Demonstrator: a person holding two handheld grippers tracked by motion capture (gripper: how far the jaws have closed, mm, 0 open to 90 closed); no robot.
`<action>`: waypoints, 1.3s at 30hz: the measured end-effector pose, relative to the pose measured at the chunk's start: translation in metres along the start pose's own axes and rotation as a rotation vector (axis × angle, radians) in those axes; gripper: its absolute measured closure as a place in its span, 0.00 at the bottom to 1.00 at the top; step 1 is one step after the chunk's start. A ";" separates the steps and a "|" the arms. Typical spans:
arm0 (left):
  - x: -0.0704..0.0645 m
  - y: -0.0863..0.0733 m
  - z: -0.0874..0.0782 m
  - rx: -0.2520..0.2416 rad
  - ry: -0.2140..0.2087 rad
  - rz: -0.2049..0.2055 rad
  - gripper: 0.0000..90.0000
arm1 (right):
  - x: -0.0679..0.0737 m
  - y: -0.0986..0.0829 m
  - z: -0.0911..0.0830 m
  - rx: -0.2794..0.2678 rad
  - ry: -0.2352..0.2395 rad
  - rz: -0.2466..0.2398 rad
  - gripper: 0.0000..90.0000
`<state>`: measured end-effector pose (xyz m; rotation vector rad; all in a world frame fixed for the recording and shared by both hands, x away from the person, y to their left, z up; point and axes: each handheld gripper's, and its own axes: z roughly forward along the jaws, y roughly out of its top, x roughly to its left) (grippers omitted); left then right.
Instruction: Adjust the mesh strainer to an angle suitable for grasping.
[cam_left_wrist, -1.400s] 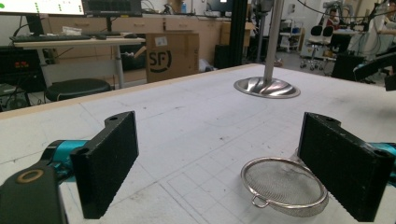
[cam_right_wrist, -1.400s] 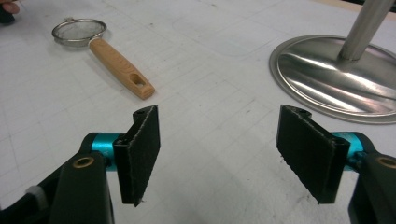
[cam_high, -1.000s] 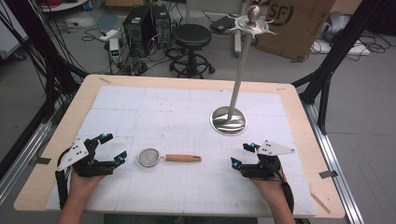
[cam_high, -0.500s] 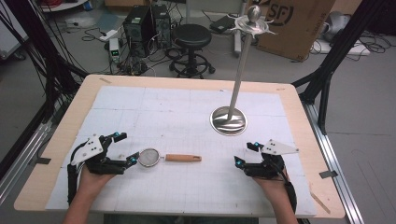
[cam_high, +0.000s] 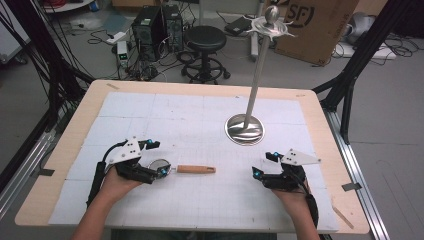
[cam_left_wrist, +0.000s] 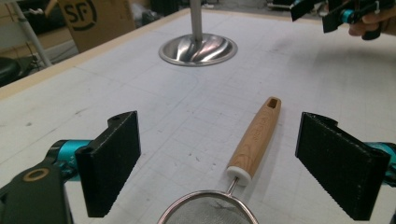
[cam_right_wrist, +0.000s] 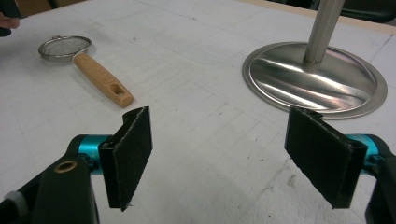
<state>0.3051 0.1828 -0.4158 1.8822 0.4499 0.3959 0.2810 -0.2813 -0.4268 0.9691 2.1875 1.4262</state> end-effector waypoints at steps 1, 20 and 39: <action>0.000 0.002 0.003 0.013 -0.007 0.007 0.16 | 0.000 0.000 0.000 0.000 0.000 0.000 0.25; -0.004 0.024 0.051 0.314 -0.141 0.093 0.21 | 0.000 0.001 0.004 0.009 0.003 -0.008 0.25; -0.006 0.017 0.069 0.506 -0.199 0.189 0.49 | 0.002 0.002 0.008 0.030 0.008 -0.018 0.25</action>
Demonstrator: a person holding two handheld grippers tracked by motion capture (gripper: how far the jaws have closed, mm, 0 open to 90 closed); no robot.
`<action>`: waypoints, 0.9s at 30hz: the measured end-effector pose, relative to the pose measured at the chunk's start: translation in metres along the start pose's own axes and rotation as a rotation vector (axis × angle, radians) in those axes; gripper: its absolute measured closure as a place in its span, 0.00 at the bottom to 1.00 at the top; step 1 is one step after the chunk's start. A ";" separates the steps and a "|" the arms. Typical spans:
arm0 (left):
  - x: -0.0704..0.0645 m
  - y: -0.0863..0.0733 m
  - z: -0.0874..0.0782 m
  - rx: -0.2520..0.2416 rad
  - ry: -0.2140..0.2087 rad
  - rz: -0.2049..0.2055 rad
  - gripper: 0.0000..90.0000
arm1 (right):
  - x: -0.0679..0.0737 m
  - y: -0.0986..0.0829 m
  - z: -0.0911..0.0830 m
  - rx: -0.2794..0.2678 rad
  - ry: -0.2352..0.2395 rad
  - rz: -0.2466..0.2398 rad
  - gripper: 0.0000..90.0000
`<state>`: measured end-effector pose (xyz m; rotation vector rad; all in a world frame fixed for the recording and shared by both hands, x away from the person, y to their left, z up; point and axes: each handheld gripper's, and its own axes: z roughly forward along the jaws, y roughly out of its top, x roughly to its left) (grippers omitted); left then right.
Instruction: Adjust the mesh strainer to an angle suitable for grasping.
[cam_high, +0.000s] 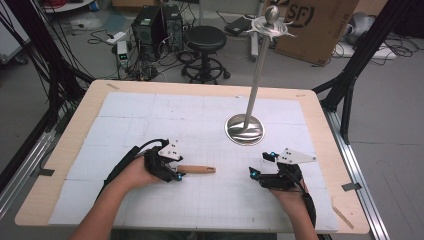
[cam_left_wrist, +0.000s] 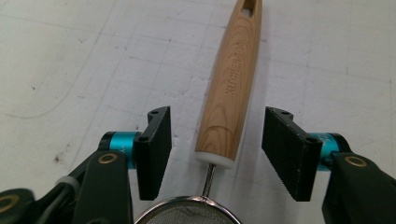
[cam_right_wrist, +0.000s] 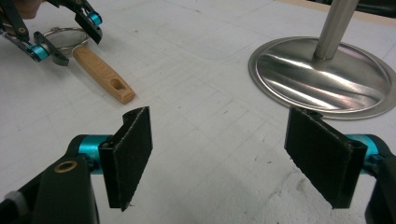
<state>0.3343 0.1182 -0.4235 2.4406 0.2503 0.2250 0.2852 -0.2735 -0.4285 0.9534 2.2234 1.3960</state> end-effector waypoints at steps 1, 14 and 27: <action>-0.001 0.000 0.001 0.009 0.004 0.012 0.52 | 0.001 0.000 0.000 -0.002 0.004 0.003 0.25; -0.002 -0.001 0.001 0.040 -0.006 0.027 0.72 | 0.001 0.000 0.000 -0.001 -0.001 -0.004 0.25; 0.001 -0.002 -0.003 0.063 0.007 -0.066 0.75 | 0.001 0.000 0.000 0.000 0.001 -0.003 0.25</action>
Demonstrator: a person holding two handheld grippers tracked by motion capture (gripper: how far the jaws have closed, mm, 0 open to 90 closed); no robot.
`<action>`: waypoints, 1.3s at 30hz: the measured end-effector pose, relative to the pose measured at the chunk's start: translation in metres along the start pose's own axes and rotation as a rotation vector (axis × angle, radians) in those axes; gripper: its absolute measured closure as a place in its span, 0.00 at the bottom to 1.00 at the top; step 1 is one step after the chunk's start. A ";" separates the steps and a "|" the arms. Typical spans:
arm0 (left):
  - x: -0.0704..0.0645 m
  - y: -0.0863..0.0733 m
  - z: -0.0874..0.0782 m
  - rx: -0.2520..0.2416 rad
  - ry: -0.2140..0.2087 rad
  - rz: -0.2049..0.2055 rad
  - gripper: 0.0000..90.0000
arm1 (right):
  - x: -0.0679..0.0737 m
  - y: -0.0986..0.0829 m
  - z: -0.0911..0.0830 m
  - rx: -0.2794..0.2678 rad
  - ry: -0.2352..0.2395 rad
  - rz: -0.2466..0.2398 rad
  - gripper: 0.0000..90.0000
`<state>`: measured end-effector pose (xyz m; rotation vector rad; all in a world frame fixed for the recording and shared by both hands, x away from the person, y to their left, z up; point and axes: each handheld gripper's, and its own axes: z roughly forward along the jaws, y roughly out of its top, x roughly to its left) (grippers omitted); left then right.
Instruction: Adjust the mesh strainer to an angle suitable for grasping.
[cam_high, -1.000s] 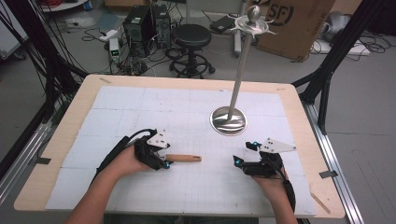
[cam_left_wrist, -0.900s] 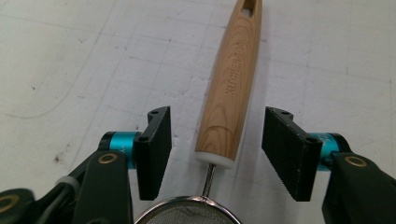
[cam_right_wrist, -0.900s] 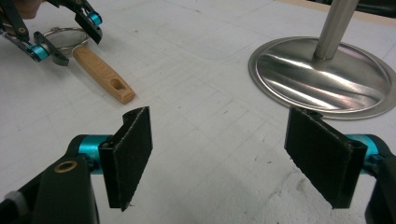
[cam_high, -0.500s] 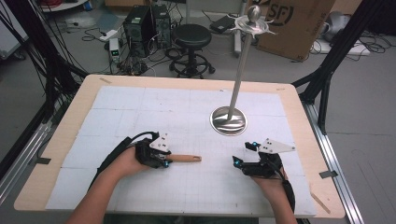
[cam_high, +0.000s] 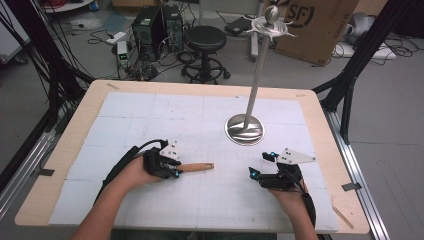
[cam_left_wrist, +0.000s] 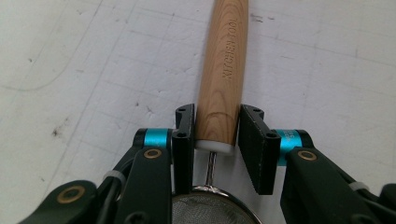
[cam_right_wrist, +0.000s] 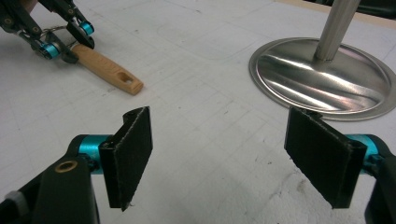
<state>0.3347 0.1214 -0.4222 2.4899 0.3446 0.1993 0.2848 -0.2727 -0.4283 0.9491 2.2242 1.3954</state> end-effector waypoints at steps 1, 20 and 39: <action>0.001 0.000 0.000 0.001 0.000 -0.009 0.75 | 0.000 0.000 0.000 0.002 0.001 -0.001 0.25; 0.007 0.016 0.008 0.136 -0.034 -0.006 0.68 | 0.003 0.001 0.003 0.006 0.004 -0.004 0.25; 0.001 0.020 -0.013 -0.011 -0.021 0.013 0.77 | 0.002 0.001 0.002 0.010 -0.004 -0.006 0.26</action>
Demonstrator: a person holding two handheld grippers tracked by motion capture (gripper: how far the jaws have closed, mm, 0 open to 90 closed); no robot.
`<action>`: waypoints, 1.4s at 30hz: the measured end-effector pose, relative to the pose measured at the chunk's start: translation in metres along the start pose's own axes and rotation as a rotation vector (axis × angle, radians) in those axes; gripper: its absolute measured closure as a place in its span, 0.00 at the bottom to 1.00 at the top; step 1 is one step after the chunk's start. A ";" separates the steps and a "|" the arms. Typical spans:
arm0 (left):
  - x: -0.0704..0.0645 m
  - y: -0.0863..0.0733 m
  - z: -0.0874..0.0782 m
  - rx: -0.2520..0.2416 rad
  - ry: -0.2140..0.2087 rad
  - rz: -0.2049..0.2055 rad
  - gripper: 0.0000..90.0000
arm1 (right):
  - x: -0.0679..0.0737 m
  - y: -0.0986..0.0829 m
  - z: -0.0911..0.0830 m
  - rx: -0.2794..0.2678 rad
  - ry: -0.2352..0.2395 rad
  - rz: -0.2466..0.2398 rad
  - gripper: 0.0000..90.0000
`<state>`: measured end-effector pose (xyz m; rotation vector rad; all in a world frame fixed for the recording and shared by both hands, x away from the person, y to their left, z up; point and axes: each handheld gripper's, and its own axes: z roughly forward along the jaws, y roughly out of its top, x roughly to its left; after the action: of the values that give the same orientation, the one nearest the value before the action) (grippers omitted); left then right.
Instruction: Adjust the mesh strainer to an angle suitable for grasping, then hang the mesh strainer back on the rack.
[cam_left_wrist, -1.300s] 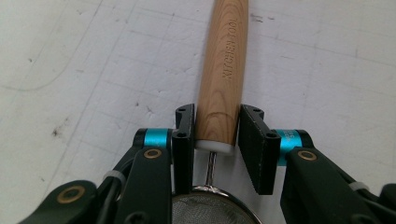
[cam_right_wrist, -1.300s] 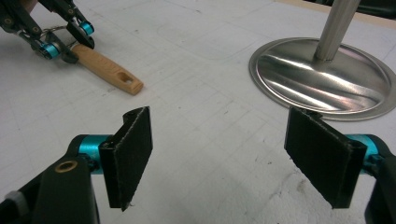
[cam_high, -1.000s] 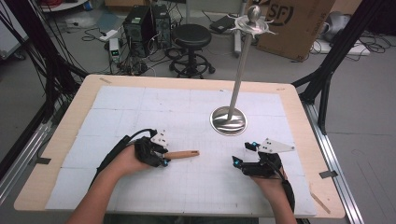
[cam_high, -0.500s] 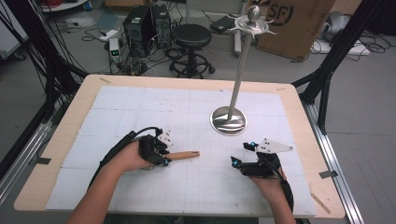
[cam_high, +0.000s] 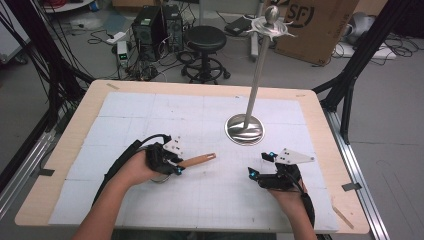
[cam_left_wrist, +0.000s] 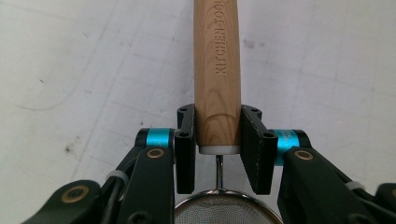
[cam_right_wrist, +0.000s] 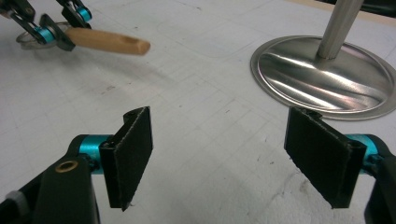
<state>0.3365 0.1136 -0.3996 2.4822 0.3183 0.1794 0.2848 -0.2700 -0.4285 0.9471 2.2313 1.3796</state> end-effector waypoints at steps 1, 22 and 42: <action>-0.001 0.000 -0.003 -0.021 0.001 -0.005 0.77 | 0.000 0.000 0.000 -0.002 -0.003 0.003 0.26; -0.003 -0.003 -0.054 -0.480 0.088 -0.053 0.77 | -0.001 0.000 0.001 0.004 -0.010 0.011 0.25; 0.008 -0.003 -0.066 -0.719 0.057 -0.120 0.77 | 0.001 -0.001 0.003 0.019 -0.006 0.004 0.25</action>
<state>0.3307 0.1556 -0.3489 1.7457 0.3507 0.2620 0.2859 -0.2678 -0.4310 0.9620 2.2434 1.3577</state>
